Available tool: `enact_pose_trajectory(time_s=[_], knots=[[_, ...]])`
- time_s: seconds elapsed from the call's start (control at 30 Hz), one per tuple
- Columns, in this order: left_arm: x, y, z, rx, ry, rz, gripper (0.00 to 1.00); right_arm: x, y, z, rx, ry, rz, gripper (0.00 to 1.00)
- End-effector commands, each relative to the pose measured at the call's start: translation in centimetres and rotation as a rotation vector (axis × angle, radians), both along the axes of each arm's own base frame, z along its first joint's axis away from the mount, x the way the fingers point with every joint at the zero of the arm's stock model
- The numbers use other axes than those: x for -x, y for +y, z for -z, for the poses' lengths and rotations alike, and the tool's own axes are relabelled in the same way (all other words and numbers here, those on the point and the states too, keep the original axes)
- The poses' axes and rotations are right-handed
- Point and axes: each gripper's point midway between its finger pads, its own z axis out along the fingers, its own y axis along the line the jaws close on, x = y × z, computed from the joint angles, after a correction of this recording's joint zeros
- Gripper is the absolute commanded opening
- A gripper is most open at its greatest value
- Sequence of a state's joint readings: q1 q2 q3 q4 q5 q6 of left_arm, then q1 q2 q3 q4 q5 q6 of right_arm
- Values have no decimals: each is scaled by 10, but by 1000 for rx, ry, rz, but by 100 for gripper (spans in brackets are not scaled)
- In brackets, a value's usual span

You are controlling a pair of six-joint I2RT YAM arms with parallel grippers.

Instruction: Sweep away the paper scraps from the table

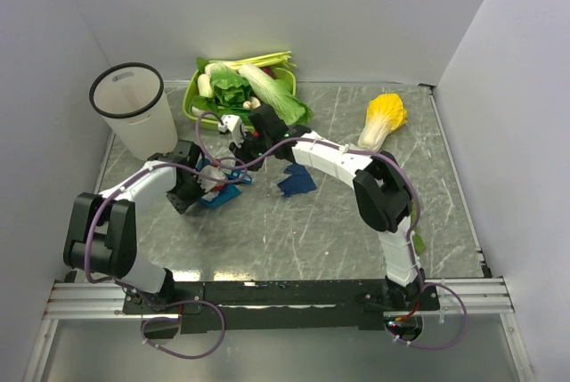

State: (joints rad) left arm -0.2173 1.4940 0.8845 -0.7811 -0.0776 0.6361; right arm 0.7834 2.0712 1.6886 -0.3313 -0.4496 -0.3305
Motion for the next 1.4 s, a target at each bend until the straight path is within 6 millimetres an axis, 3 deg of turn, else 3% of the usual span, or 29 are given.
enact_pose_trajectory(time_s=[0.0, 0.13, 0.17, 0.33, 0.67, 0.8, 0.93, 1.27, 1.37], knots=[[-13, -15, -6, 81, -75, 33, 16, 25, -5, -11, -3, 66, -29, 0], [-10, -20, -7, 112, -76, 65, 7, 20, -15, -14, 32, 29, 10, 0], [-10, -21, -8, 118, -83, 72, 1, 17, -18, -15, 40, 20, 18, 0], [-12, -25, -12, 150, -135, 82, 1, 9, -33, -30, 65, -70, 41, 0], [-17, -34, -14, 203, -240, 123, 1, 31, -56, -52, 57, -98, 8, 0], [-14, -42, -17, 250, -262, 172, 1, 38, -66, -76, 16, -135, 12, 0], [-10, -49, -24, 289, -296, 223, 1, 45, -75, -87, 2, -126, 13, 0], [-1, -54, -42, 324, -323, 276, 1, 30, -129, -124, -27, -133, 165, 0], [1, -56, -49, 338, -342, 287, 1, 26, -143, -123, -37, -117, 213, 0]])
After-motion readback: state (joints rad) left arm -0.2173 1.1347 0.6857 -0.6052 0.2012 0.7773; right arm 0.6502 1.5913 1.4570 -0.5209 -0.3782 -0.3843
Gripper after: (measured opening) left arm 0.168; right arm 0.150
